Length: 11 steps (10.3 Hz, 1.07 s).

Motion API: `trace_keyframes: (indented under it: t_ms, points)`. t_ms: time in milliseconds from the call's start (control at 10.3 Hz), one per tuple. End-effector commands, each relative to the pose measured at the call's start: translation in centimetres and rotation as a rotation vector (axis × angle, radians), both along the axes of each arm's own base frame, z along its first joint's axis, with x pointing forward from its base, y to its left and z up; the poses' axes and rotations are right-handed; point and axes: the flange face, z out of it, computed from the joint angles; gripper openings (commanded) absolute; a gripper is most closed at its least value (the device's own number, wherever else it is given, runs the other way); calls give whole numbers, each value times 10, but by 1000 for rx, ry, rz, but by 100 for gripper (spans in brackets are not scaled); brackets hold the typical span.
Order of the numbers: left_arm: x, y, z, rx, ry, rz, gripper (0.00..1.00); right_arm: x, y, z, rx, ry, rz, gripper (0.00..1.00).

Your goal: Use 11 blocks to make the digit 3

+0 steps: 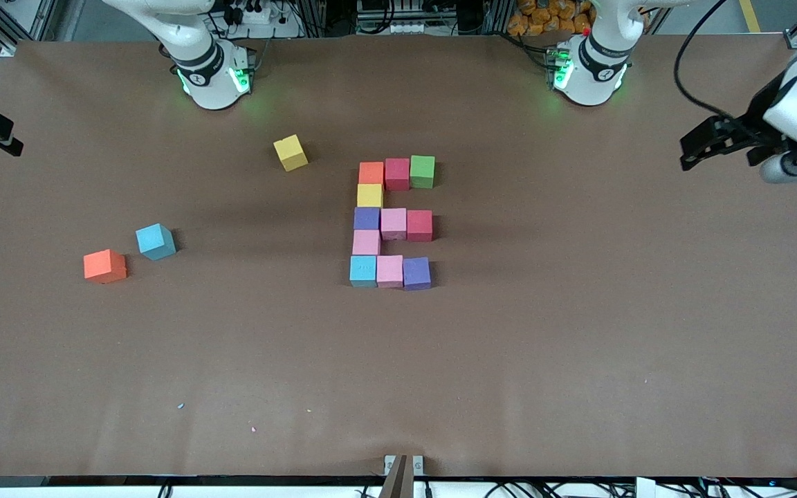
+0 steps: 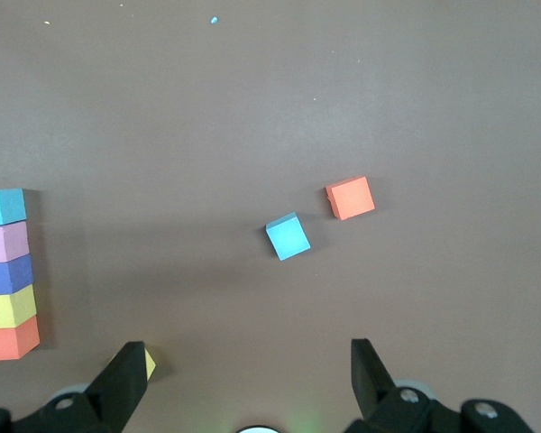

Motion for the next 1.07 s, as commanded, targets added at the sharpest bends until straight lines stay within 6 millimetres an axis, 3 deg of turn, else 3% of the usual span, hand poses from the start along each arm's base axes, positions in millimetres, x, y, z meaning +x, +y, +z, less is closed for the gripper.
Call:
trace_keyframes:
  t_ms: [0, 292, 972]
  points:
    - [-11, 18, 9, 7, -6, -53, 100, -4, 3, 5, -16, -4, -2, 100]
    - [-11, 23, 8, 9, -2, -138, 100, -2, -1, 1, -11, 13, -7, 100]
    - [-5, 30, 6, 0, -37, -113, 100, -4, 0, 15, -16, -16, -4, 100]
